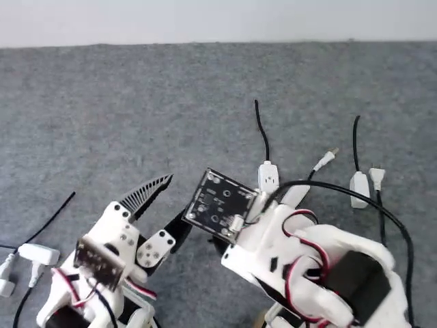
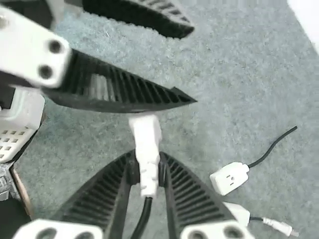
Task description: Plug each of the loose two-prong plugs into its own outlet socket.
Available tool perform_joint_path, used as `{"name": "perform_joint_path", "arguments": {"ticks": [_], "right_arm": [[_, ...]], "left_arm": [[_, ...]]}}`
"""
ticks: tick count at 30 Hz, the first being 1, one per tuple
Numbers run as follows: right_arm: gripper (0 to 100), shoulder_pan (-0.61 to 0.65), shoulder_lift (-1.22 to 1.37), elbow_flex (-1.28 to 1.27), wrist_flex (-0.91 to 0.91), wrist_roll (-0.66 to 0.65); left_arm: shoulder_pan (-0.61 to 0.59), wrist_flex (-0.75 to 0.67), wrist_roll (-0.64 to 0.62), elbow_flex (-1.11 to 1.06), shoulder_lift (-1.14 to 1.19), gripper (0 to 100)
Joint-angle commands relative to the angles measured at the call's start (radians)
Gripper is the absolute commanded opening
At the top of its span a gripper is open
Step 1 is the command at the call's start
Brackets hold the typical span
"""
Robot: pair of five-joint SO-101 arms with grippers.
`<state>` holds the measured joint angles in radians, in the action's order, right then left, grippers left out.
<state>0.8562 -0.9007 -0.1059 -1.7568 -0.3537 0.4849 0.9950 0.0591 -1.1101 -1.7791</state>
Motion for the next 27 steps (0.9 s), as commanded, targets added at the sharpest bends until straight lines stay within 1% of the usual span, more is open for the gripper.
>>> {"name": "perform_joint_path", "arguments": {"ticks": [1, 7, 11, 15, 18, 27], "right_arm": [[0.8, 0.008, -0.025, 0.008, -0.038, -0.014], [0.8, 0.008, -0.027, 0.008, -0.038, -0.012], [0.8, 0.008, -0.025, 0.008, -0.038, -0.009], [0.8, 0.01, -0.027, 0.008, -0.039, -0.008], [0.8, 0.01, -0.027, 0.008, -0.039, -0.008], [0.8, 0.01, -0.027, -0.032, -0.038, -0.008]], "left_arm": [[0.011, -0.061, 0.014, -0.044, 0.023, 19], [0.011, -0.061, 0.011, -0.05, 0.023, 19], [0.012, -0.066, -0.023, -0.071, 0.023, 19], [0.071, -0.064, -0.023, -0.091, 0.021, 19], [0.092, -0.08, -0.023, -0.111, 0.021, 19], [0.086, -0.083, -0.023, -0.114, 0.023, 19]]}}
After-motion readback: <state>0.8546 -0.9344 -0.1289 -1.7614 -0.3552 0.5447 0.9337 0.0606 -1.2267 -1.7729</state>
